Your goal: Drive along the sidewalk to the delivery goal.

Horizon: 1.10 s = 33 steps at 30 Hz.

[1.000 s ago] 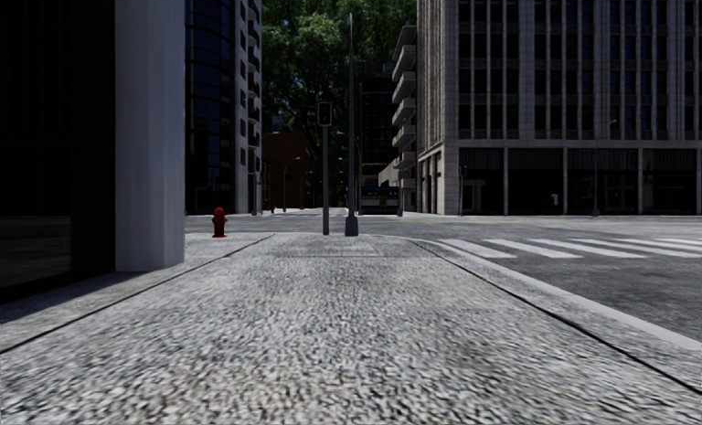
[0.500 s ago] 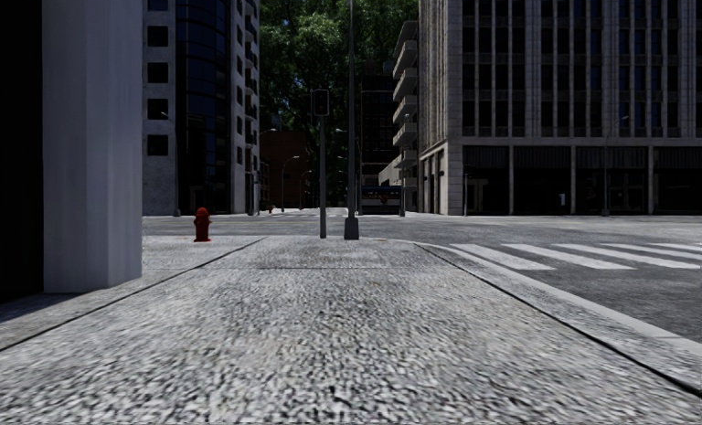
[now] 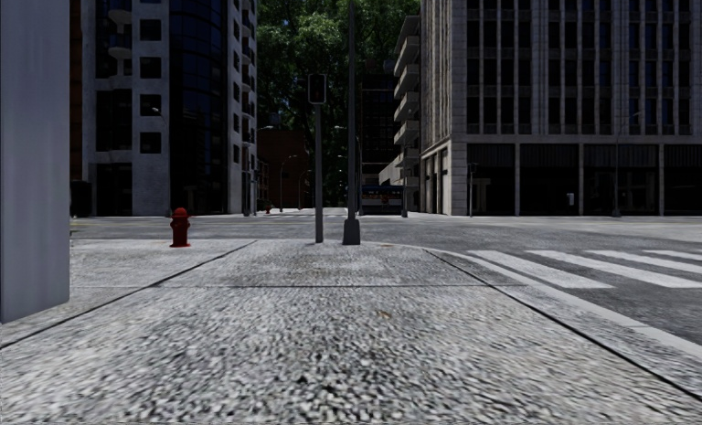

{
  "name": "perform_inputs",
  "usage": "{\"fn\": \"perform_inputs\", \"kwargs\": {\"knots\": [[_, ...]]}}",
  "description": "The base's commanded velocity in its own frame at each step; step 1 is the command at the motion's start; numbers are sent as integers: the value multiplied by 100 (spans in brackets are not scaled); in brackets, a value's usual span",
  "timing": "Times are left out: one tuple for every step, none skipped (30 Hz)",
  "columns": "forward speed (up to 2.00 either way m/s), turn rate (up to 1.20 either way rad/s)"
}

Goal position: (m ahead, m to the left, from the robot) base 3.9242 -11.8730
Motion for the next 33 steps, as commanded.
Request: {"fn": "perform_inputs", "kwargs": {"knots": [[200, -18], [200, -28], [200, -30], [200, -31], [200, -31], [200, -35], [200, -39], [200, -41], [200, -41], [200, -41], [200, -41], [200, -41], [200, -41], [200, -41], [200, -41], [200, -41], [200, -41], [200, -42], [200, -42], [200, -42], [200, -42], [200, -42], [200, -42], [200, -42], [200, -42], [200, -42], [200, -42], [200, -42], [200, -47], [200, -47], [200, -53], [200, -55], [200, -56]]}}
